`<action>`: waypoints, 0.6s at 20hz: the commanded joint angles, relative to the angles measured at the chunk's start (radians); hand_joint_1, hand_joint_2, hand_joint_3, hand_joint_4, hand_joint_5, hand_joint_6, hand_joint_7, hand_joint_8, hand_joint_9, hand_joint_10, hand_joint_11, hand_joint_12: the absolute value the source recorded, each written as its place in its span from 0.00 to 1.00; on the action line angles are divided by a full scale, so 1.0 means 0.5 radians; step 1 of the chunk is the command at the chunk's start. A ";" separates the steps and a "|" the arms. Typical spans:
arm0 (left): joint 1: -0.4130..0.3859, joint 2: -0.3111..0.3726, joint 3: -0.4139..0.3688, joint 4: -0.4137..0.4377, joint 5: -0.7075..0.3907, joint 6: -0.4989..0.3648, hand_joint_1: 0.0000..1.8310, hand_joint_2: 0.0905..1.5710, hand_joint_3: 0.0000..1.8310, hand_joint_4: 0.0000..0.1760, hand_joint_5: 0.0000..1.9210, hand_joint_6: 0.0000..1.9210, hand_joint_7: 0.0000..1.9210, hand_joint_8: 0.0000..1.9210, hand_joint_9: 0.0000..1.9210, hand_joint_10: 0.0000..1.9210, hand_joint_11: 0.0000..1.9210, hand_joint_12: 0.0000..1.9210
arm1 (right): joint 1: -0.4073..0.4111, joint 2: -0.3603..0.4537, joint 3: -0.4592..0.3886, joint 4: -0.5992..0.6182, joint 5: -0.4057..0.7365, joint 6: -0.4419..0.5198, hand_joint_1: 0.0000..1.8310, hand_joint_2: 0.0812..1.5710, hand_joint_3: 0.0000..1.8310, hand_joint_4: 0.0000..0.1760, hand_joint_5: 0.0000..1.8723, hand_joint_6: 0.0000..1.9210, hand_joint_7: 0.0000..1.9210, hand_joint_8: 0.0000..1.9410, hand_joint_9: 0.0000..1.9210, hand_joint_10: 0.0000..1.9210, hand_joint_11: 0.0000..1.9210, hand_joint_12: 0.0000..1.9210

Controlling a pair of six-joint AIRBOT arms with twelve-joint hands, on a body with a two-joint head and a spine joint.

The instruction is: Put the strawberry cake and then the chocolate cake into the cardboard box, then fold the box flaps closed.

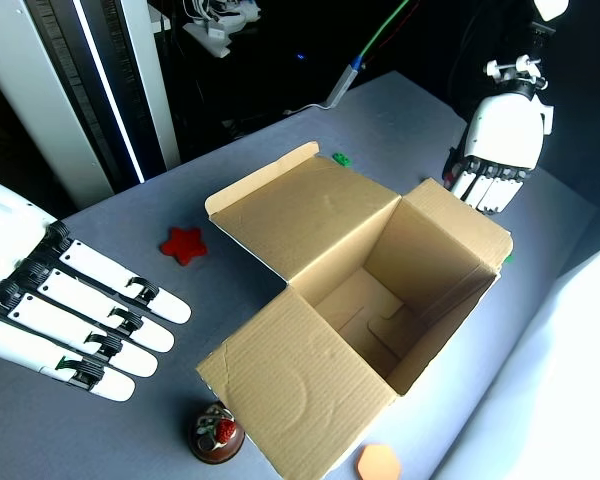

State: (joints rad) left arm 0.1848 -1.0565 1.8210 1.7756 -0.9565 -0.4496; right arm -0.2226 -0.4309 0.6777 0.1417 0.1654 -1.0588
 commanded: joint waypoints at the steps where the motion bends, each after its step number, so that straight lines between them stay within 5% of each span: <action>1: -0.052 0.032 0.005 -0.135 0.018 0.004 0.75 0.72 0.00 0.00 0.46 0.48 0.42 0.66 0.45 0.74 0.45 0.79 | 0.015 0.030 0.003 0.004 0.213 0.006 0.66 0.64 0.00 0.00 0.06 0.00 0.09 0.00 0.09 0.00 0.00 0.29; 12: -0.621 -0.048 0.095 0.239 -0.107 -0.122 0.74 0.73 0.00 0.00 0.45 0.49 0.40 0.68 0.45 0.75 0.45 0.82 | -0.024 0.051 0.003 0.004 0.261 0.004 0.65 0.64 0.00 0.05 0.03 0.00 0.08 0.00 0.08 0.00 0.00 0.30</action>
State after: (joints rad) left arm -0.1169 -1.0882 1.8618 1.9671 -1.0183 -0.5129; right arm -0.2420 -0.4187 0.6777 0.1417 0.1818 -1.0588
